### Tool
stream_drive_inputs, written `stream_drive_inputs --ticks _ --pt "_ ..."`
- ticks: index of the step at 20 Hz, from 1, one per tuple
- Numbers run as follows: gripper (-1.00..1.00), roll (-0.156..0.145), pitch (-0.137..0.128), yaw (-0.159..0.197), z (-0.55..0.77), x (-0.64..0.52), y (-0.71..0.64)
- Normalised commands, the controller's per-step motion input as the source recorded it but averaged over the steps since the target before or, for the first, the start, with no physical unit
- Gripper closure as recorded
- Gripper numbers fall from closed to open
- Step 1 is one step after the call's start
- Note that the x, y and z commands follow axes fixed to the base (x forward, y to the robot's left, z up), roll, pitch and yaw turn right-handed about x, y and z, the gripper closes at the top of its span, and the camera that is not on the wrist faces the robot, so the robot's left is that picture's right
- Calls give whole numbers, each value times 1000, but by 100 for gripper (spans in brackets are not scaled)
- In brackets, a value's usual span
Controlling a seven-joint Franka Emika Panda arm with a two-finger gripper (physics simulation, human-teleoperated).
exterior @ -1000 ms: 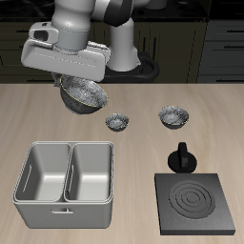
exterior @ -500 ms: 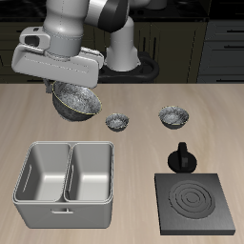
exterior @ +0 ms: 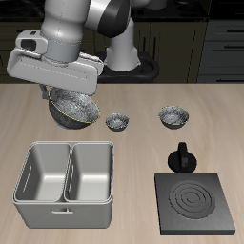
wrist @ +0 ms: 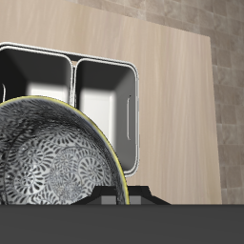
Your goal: Turn off the stove and place the largest bowl in the left side of the drainer and the medium bowl in the right side
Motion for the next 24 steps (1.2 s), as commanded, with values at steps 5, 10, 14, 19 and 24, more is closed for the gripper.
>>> stream_drive_inputs --ticks 5,10,14,19,24 --pt "100 -46 -14 -32 238 227 -155" --pt "100 -35 8 -25 55 232 -51" --pt "100 -19 33 10 -215 262 38" --pt "100 0 33 -2 -229 278 59" --pt "100 9 38 26 -310 214 148"
